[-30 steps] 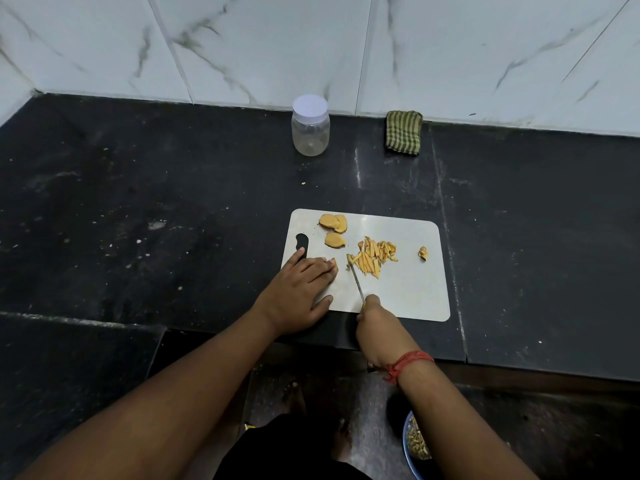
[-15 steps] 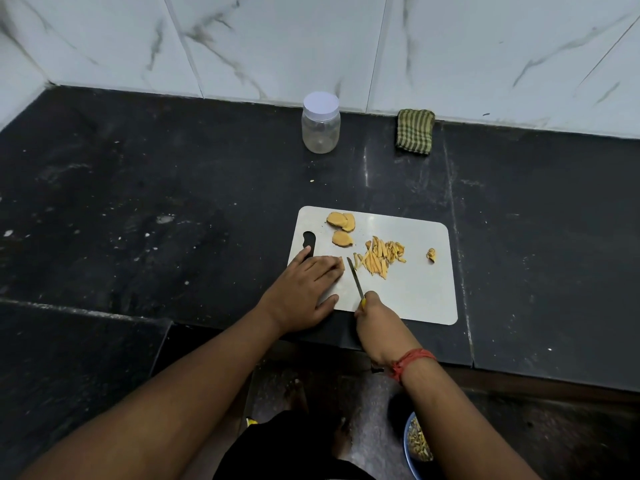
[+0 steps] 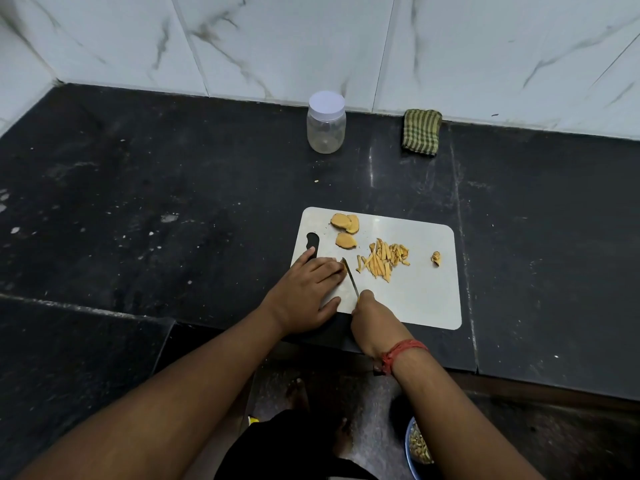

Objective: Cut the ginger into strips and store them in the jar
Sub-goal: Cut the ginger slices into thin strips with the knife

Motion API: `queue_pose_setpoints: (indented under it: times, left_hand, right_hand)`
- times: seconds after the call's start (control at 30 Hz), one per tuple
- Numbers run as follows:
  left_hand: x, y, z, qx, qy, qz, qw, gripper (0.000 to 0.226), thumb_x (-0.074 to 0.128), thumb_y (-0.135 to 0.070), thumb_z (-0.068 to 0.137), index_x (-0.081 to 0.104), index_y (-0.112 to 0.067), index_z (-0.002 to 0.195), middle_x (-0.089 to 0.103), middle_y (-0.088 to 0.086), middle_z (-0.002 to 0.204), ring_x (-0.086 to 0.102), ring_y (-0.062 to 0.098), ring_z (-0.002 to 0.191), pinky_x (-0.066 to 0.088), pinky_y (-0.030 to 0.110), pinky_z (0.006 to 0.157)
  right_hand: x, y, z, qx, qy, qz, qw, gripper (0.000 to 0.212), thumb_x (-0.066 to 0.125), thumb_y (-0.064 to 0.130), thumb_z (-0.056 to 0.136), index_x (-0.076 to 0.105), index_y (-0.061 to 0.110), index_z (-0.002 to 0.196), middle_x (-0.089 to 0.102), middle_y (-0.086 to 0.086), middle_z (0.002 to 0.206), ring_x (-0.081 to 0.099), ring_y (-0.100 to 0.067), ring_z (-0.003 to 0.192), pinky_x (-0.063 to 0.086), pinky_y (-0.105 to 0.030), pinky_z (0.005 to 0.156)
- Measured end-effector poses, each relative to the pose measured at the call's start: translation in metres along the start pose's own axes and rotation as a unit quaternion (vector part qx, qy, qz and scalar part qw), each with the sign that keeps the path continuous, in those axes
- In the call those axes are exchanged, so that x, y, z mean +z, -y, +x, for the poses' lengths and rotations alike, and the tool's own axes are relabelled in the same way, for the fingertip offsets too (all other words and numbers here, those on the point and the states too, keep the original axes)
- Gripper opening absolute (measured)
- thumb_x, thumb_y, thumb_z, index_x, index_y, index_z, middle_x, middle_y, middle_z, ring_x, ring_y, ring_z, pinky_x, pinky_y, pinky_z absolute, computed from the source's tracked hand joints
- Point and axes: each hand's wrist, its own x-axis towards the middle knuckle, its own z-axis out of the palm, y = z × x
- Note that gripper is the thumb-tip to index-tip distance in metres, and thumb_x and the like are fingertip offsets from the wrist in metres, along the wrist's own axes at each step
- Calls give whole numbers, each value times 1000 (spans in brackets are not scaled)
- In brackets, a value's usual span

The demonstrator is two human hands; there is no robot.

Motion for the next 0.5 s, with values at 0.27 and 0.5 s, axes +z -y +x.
queue_pose_setpoints:
  times: [0.27, 0.5]
  left_hand:
    - [-1, -1, 1, -4, 5, -4, 1000, 56, 52, -44, 95, 57, -9, 139, 55, 4, 141, 48, 19, 134, 23, 46, 124]
    - [-2, -3, 1, -3, -1, -2, 1000, 57, 54, -42, 95, 56, -8, 140, 55, 5, 142, 49, 19, 134, 24, 45, 124]
  right_hand:
    - [-2, 5, 8, 25, 11, -118, 993, 26, 44, 15, 97, 57, 4, 118, 41, -2, 65, 35, -13, 52, 43, -19, 73]
    - [6, -8, 21, -78, -96, -248, 961, 53, 9, 24, 101, 47, 28, 64, 27, 11, 51, 8, -7, 42, 17, -17, 52]
